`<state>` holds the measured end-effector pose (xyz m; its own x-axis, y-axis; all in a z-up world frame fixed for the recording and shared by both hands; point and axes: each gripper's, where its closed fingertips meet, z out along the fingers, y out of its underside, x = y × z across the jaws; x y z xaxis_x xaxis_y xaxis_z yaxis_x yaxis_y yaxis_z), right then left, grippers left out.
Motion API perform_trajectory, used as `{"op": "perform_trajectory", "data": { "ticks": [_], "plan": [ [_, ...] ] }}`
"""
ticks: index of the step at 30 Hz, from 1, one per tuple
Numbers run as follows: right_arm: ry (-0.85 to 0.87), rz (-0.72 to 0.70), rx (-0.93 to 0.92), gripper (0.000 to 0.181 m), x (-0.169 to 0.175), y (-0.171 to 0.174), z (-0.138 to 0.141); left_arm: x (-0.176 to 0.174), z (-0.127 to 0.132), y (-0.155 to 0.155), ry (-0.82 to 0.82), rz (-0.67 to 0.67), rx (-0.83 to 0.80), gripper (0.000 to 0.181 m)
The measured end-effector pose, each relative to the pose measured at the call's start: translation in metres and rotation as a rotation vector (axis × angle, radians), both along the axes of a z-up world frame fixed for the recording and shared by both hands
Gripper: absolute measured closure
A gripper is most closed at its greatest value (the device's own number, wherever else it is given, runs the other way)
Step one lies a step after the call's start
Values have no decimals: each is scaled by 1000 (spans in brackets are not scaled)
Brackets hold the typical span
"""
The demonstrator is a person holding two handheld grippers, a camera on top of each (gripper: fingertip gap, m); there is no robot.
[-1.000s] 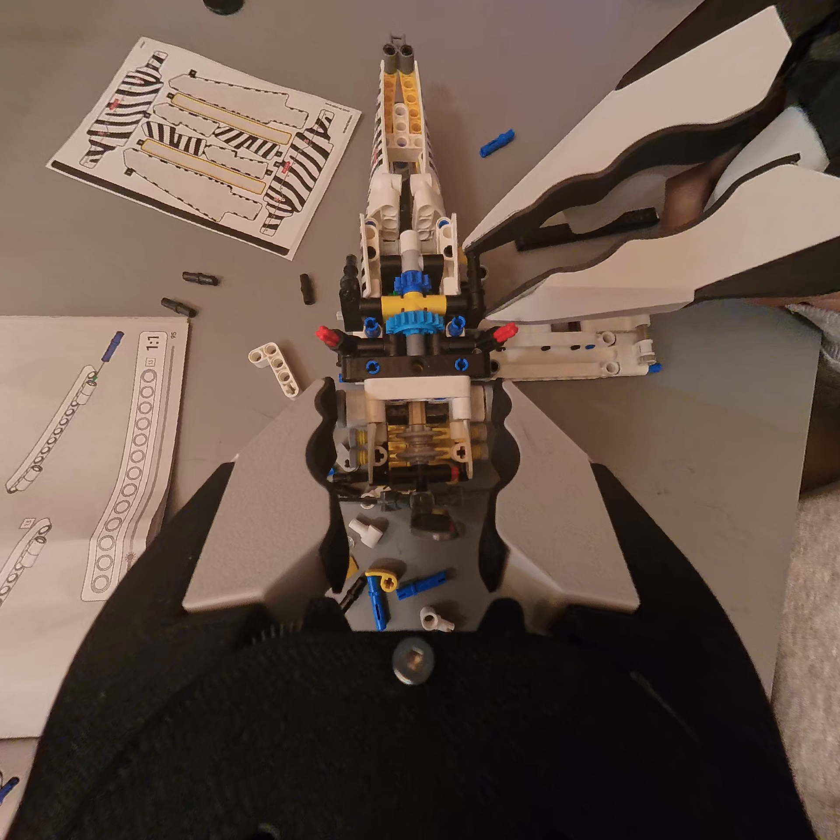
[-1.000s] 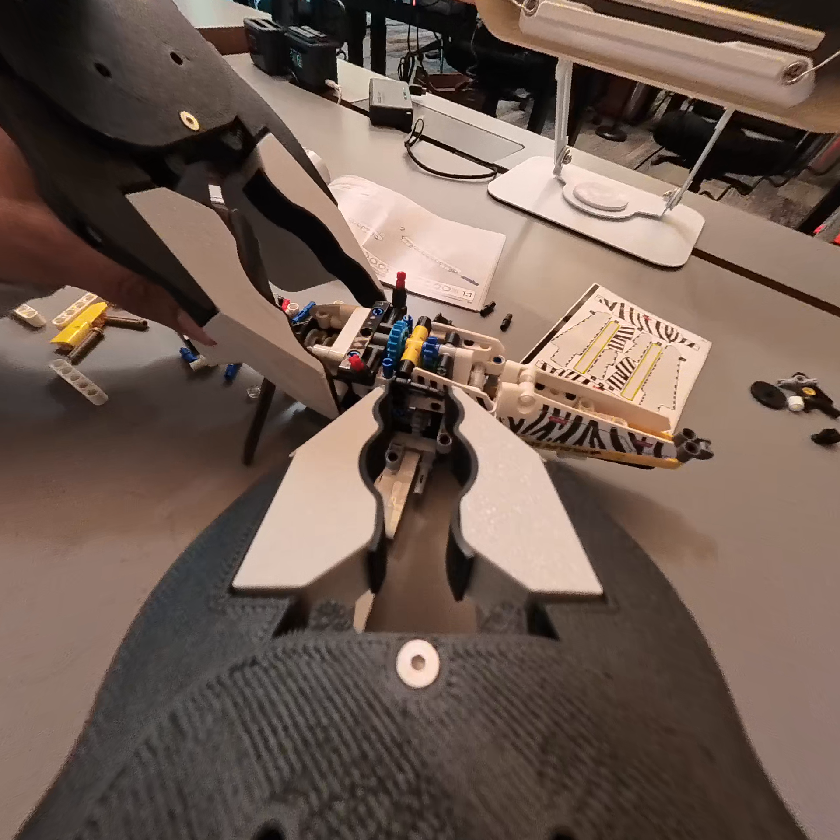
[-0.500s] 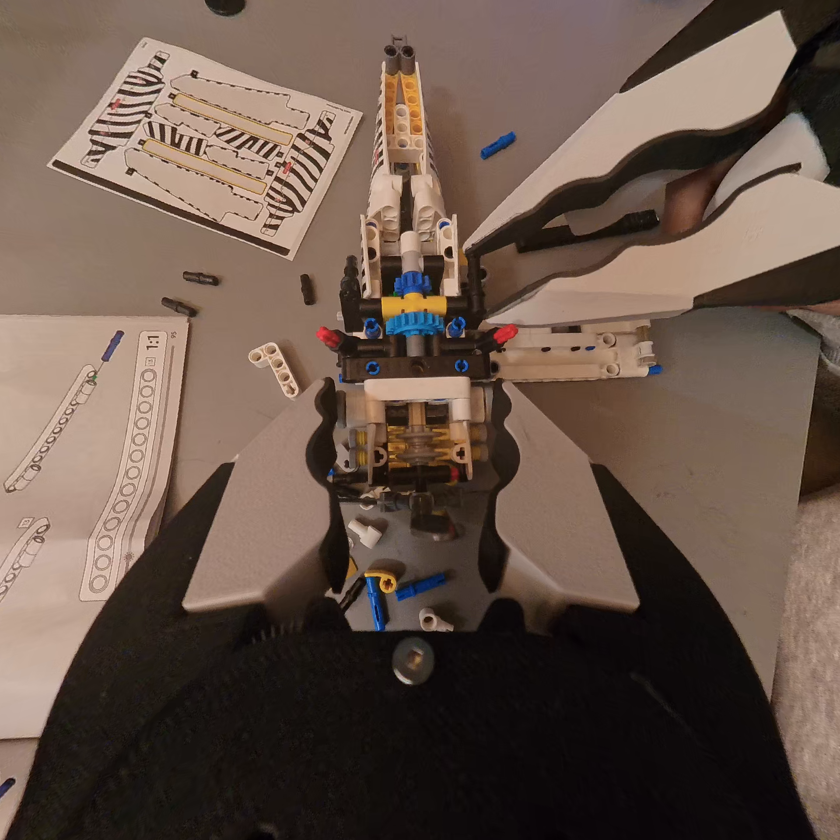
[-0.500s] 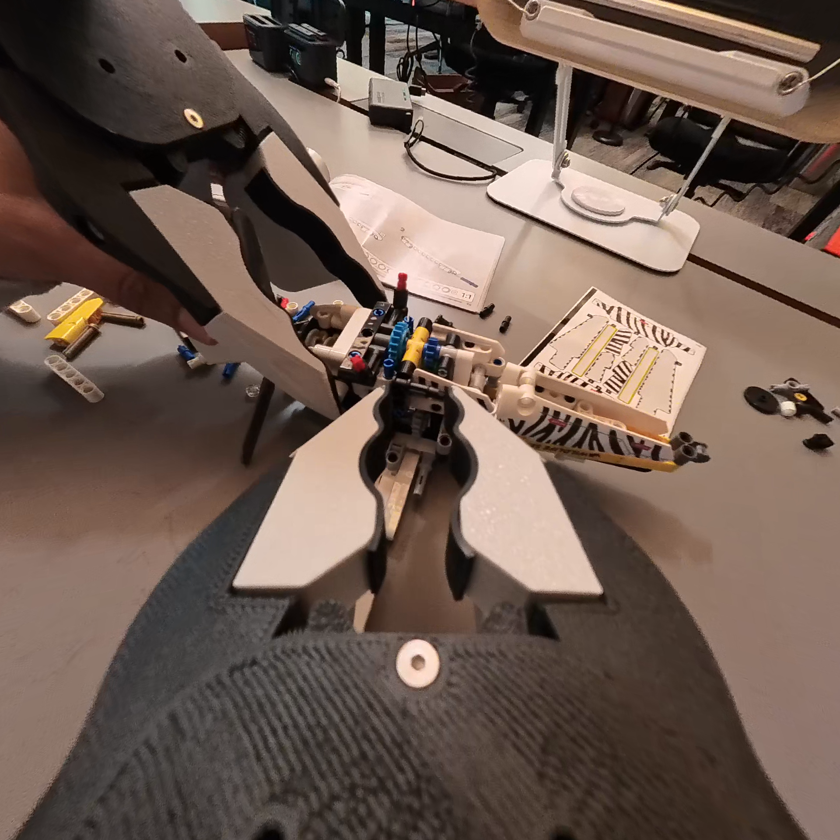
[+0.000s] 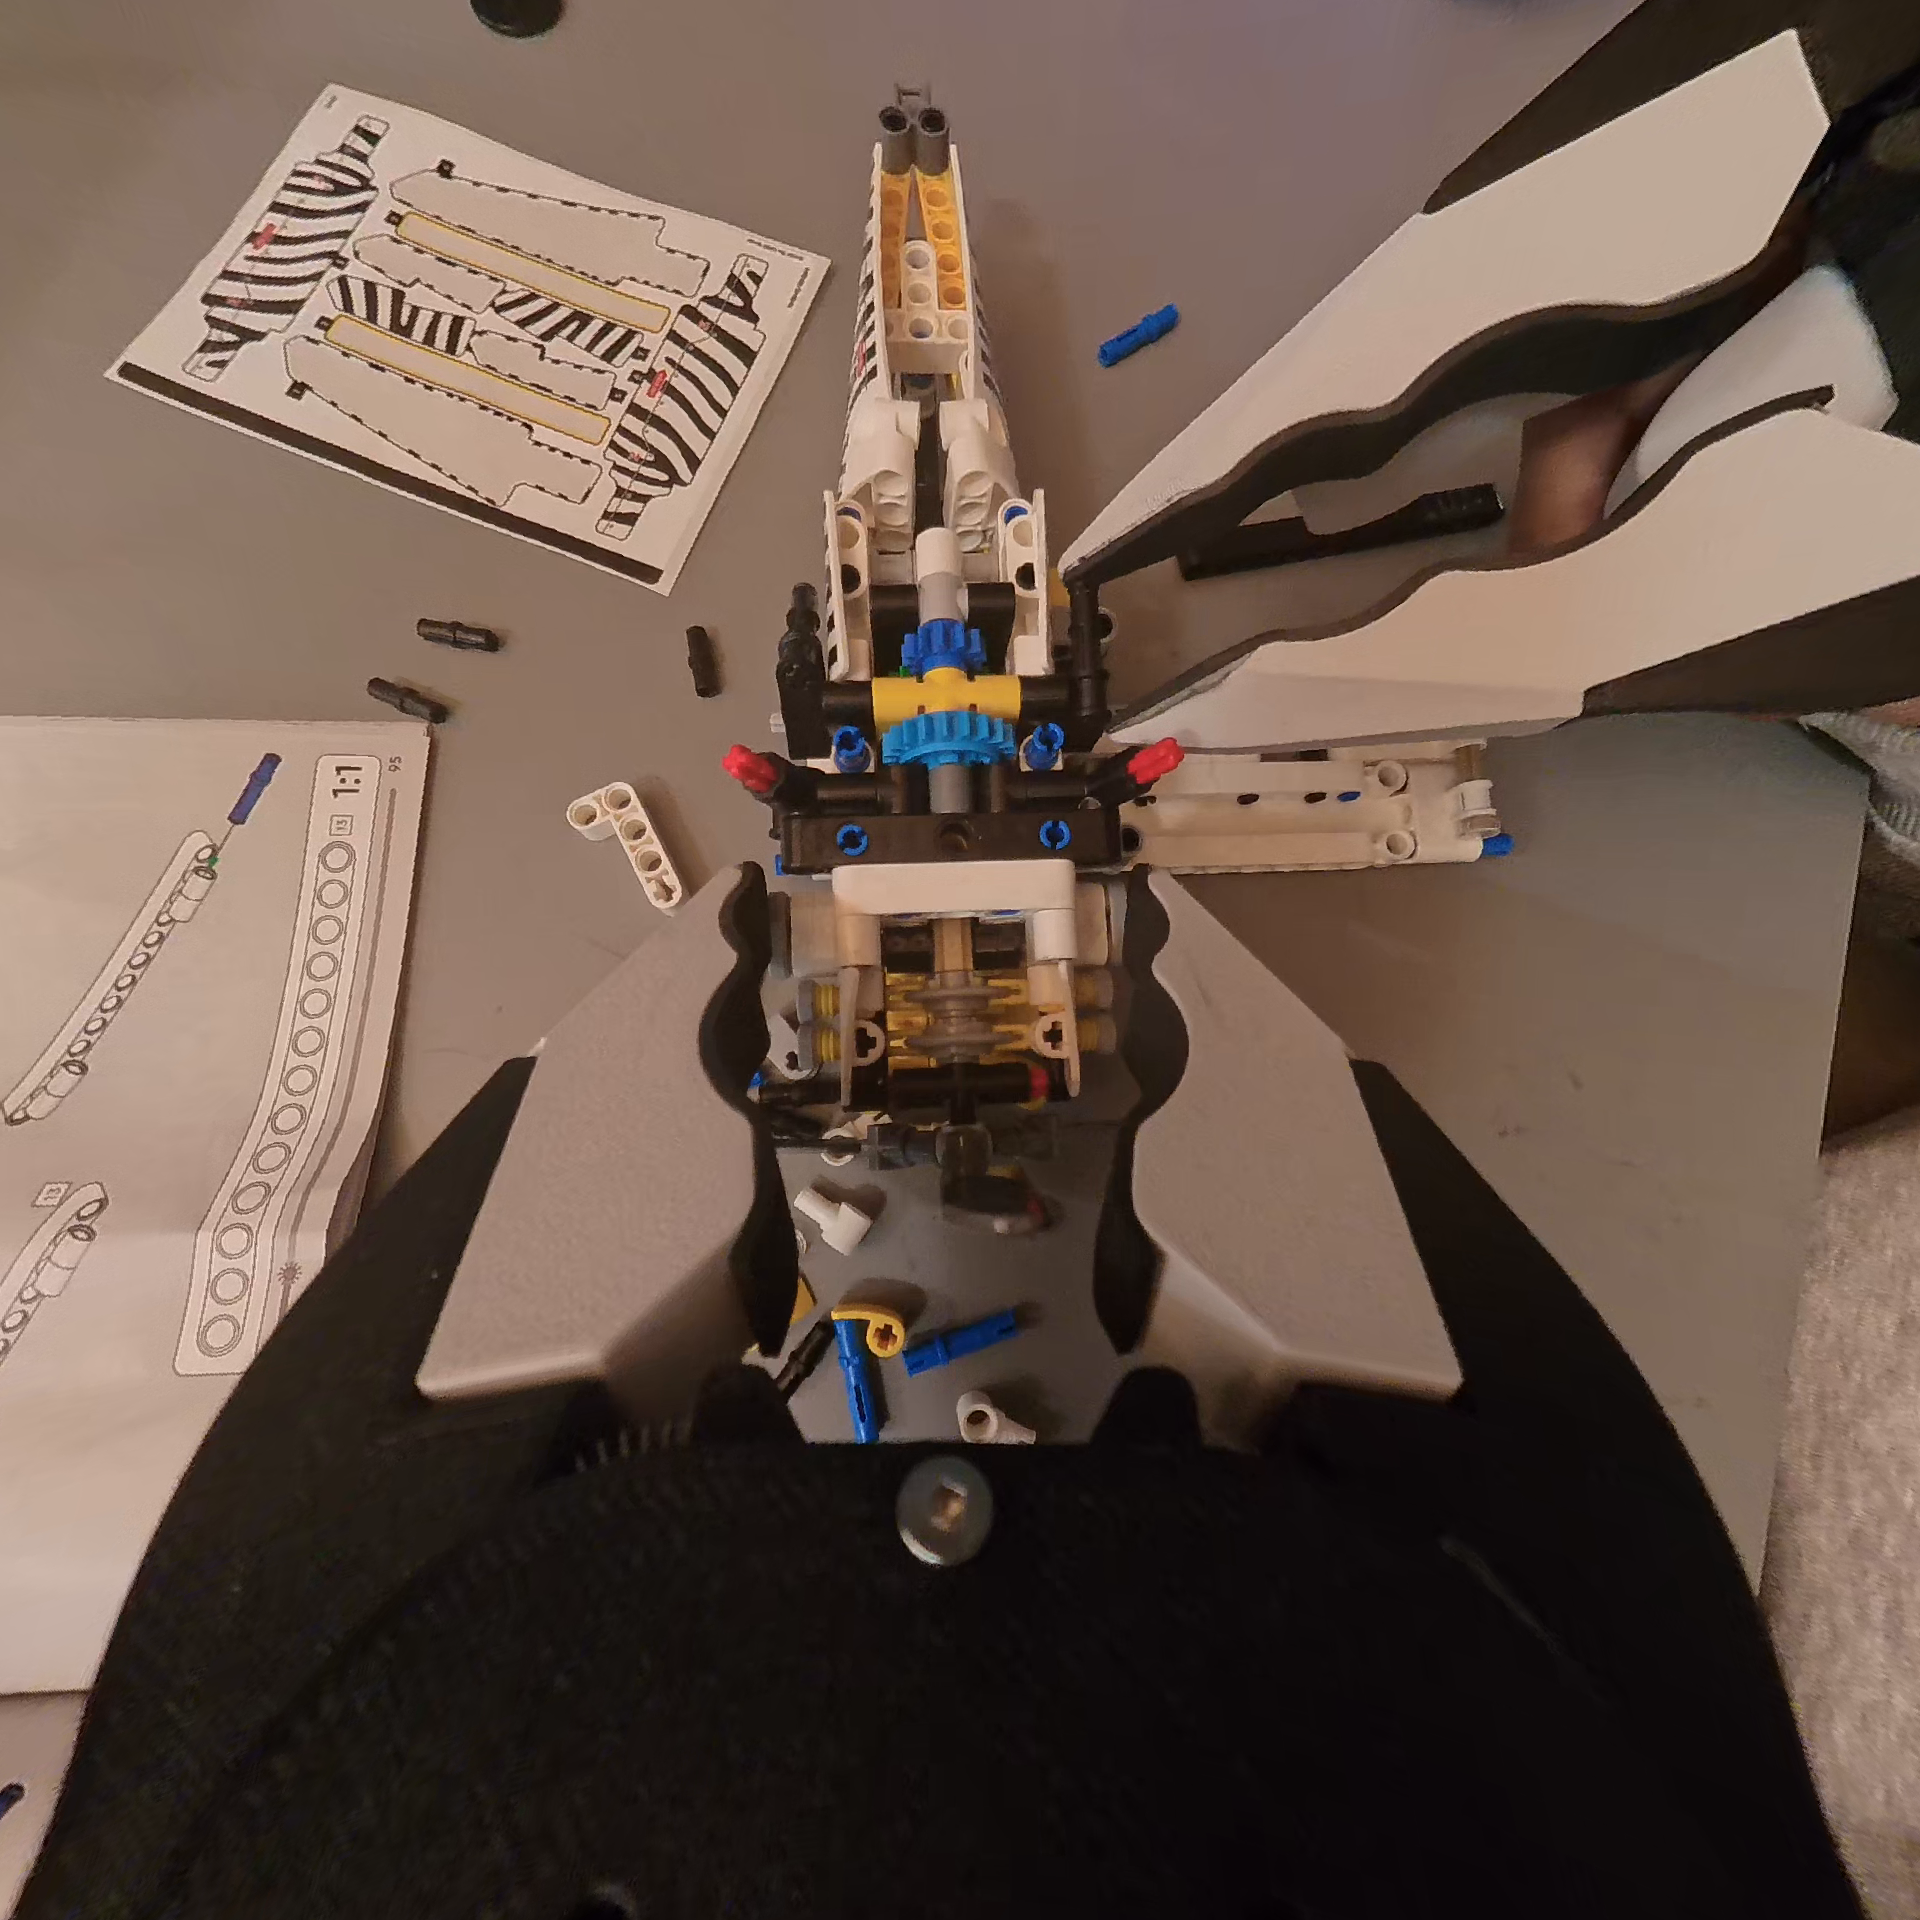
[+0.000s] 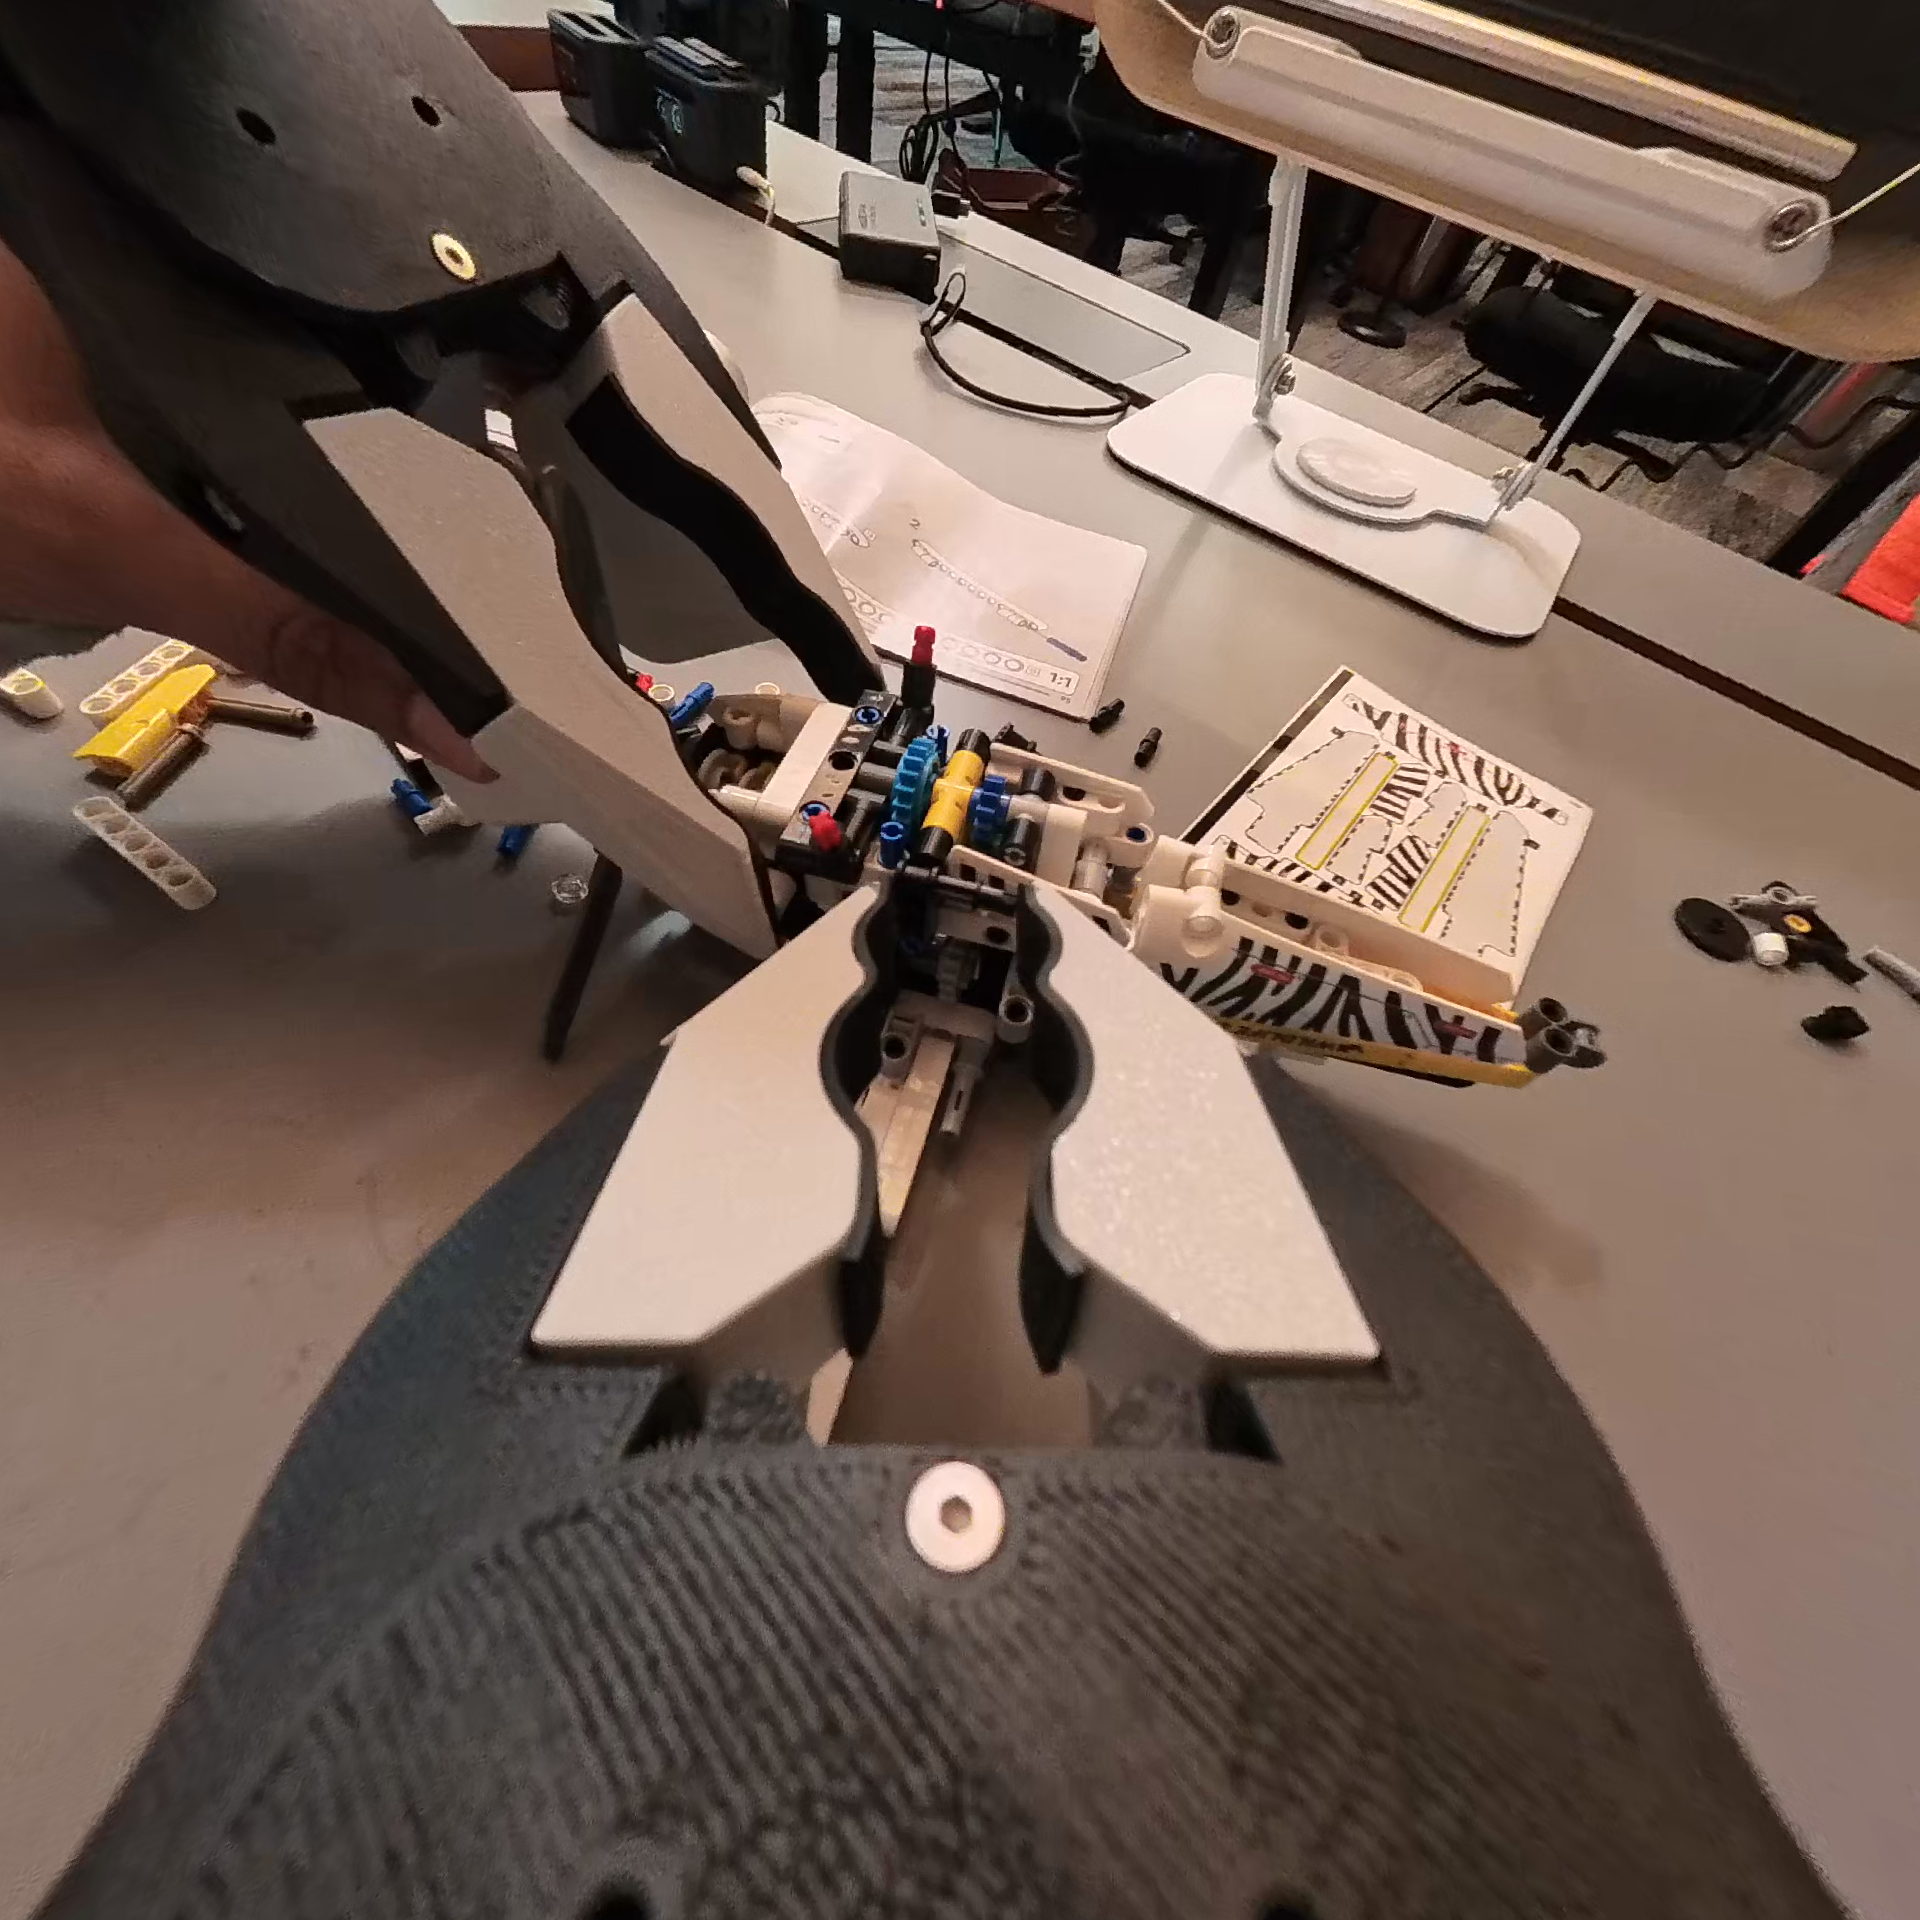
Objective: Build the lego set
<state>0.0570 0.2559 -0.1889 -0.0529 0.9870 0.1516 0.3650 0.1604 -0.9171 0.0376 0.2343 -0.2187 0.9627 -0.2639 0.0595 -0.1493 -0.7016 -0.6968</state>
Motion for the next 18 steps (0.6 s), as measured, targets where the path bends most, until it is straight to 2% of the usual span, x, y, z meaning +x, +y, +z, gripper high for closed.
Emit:
{"op": "perform_trajectory", "data": {
  "ticks": [4, 7, 11, 14, 18],
  "plan": [
    [3, 6, -17, 160, 3, 1, 3, 0, 0, 0, -1, 0, 1, 113],
    [59, 6, -27, 167, 13, 8, 23, 0, 0, 0, -6, 0, 2, 112],
    [22, -119, 42, 162, 42, 53, 35, 0, 0, 0, -2, 0, 2, 112],
    [-120, -149, -47, 154, 58, 70, 13, 0, 0, 0, -4, 1, 2, 112],
    [-322, -106, -195, 146, 67, 61, -31, 0, 0, 0, -2, 2, 2, 112]
  ]
}}
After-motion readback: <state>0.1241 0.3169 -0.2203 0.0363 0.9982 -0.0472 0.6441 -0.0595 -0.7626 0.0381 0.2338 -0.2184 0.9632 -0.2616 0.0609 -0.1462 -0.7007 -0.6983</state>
